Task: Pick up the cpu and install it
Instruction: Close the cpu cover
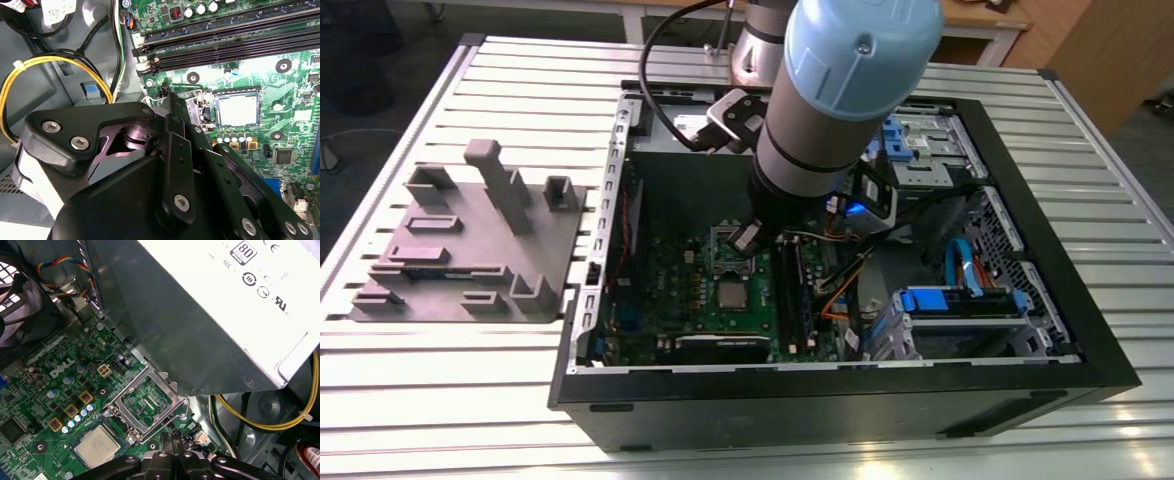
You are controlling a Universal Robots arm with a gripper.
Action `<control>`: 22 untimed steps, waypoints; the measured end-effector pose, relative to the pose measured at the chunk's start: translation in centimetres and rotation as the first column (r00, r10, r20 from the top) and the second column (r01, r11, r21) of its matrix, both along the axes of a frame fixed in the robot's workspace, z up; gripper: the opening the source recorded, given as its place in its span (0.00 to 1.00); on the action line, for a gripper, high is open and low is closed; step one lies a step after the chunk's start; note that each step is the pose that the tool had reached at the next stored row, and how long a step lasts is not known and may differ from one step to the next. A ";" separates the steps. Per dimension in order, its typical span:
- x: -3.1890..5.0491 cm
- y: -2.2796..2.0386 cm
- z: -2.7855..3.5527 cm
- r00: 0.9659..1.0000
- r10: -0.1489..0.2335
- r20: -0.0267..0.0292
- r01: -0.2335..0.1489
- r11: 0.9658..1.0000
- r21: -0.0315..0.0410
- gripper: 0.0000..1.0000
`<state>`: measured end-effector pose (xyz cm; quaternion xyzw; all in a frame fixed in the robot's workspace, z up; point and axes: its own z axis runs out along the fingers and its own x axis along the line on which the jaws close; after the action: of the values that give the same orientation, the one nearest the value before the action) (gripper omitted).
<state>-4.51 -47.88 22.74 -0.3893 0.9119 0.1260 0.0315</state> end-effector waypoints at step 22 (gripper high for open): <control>0.89 0.88 -1.09 1.000 0.009 0.000 -0.009 0.999 0.033 0.10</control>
<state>-3.62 -47.01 21.64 -0.3931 0.9079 0.1411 0.0373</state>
